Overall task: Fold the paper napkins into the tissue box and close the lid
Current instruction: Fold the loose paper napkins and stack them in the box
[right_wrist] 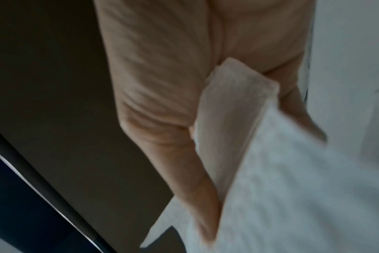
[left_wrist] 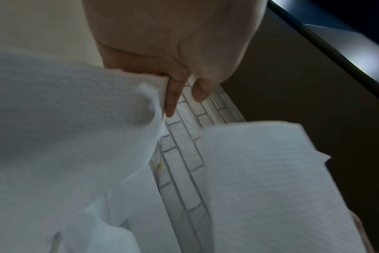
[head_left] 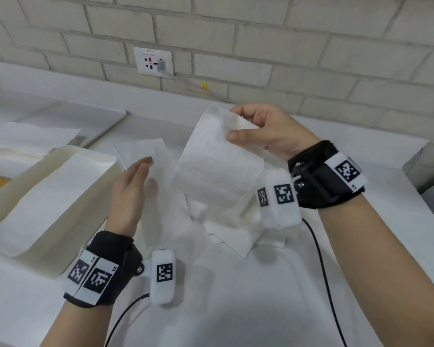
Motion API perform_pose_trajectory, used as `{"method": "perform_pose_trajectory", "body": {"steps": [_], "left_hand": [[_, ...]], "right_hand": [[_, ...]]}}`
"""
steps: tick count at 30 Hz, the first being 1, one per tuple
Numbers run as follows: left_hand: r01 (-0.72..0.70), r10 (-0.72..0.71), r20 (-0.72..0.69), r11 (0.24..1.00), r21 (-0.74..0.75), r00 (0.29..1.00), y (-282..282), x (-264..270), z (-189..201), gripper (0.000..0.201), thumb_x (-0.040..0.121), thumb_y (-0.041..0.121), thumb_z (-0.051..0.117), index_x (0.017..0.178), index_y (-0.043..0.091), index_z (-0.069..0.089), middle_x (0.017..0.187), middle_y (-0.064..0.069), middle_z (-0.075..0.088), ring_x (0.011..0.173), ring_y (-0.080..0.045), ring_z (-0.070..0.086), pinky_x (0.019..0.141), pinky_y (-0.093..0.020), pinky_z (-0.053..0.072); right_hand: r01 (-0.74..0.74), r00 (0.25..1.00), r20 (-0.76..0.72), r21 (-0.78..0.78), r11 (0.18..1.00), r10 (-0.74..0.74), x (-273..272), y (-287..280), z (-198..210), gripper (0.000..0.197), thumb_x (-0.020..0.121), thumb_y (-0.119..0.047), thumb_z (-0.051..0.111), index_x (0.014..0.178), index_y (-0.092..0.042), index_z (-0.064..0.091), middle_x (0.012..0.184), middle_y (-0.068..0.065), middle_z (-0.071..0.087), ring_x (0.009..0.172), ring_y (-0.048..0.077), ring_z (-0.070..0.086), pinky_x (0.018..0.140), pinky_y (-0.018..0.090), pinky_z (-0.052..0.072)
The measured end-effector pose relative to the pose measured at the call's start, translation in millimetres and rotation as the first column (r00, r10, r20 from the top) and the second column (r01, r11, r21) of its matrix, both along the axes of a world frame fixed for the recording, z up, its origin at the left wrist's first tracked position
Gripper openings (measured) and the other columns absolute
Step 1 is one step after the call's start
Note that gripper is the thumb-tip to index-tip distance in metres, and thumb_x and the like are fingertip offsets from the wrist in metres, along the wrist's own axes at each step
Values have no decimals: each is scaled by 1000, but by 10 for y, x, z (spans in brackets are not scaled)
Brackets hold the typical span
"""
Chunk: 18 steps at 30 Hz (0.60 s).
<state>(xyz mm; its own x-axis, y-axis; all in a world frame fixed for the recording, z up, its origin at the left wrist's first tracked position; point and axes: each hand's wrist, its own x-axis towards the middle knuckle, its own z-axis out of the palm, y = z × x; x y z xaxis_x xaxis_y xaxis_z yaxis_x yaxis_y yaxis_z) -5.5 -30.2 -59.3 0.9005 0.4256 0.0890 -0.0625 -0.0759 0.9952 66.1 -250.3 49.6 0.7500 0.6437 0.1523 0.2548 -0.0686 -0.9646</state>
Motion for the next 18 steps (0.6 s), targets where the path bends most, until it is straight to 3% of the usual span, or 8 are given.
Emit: {"method": "perform_pose_trajectory", "body": {"steps": [1, 3, 6, 8, 10, 12, 15, 18], "left_hand": [[31, -31, 2, 1000, 0, 1000, -15, -5, 28, 32, 100, 33, 39, 119, 26, 64, 121, 18, 60, 108, 15, 48, 98, -13, 34], [112, -112, 7, 994, 20, 994, -48, -19, 46, 40, 94, 53, 34, 107, 39, 70, 118, 17, 65, 120, 3, 50, 113, -37, 29], [242, -243, 47, 970, 31, 969, -159, -79, 115, 46, 86, 66, 30, 97, 47, 71, 116, 11, 68, 121, -16, 55, 111, -52, 30], [324, -322, 69, 946, -26, 944, -231, -100, 141, 47, 86, 64, 40, 98, 34, 74, 110, 4, 71, 111, -17, 62, 101, -43, 42], [337, -330, 87, 938, -77, 940, -306, -119, 156, 32, 92, 43, 52, 90, 19, 73, 91, 3, 74, 88, -11, 68, 79, -27, 51], [300, -295, 84, 953, -48, 952, -354, -123, 135, 21, 94, 23, 52, 85, 16, 70, 78, 7, 73, 72, -6, 67, 66, -17, 50], [275, -274, 66, 961, -4, 959, -344, -126, 38, 23, 96, 17, 51, 83, 17, 70, 75, 8, 72, 70, -7, 65, 67, -19, 49], [296, -296, 48, 955, -7, 954, -312, -137, -9, 20, 95, 16, 52, 87, 16, 70, 81, 6, 73, 75, -10, 67, 68, -21, 49]], "right_hand": [[-37, 999, -18, 1, 999, 37, -23, -20, 36, 15, 75, -4, 64, 87, -12, 60, 72, -10, 68, 66, 2, 63, 65, 15, 50], [-83, 996, -32, -29, 996, 82, -44, -29, 60, 18, 71, -8, 65, 87, -13, 60, 72, -10, 69, 66, 3, 63, 64, 15, 49], [-35, 999, 25, -194, 980, 41, -12, 34, -34, 18, 78, -2, 68, 88, -15, 61, 73, -9, 68, 63, 3, 61, 64, 15, 48], [29, 996, 86, -293, 956, -4, 33, 102, -145, 15, 82, -4, 67, 92, -14, 61, 82, -7, 66, 63, -1, 60, 65, 14, 48], [71, 993, 115, -308, 949, -37, 71, 171, -265, 13, 84, -6, 65, 95, -12, 60, 92, -5, 63, 64, -6, 59, 67, 9, 46], [148, 982, 158, -292, 945, -104, 91, 228, -362, 10, 86, -10, 64, 93, -14, 59, 88, -11, 60, 68, -9, 57, 69, 6, 42], [241, 961, 190, -237, 941, -199, 110, 286, -458, 4, 89, -12, 60, 85, -11, 59, 79, -5, 58, 71, 5, 56, 72, 22, 44], [234, 960, 206, -210, 949, -191, 125, 326, -499, 3, 89, -12, 60, 90, -13, 63, 99, -1, 61, 95, 10, 56, 93, 30, 42]]}}
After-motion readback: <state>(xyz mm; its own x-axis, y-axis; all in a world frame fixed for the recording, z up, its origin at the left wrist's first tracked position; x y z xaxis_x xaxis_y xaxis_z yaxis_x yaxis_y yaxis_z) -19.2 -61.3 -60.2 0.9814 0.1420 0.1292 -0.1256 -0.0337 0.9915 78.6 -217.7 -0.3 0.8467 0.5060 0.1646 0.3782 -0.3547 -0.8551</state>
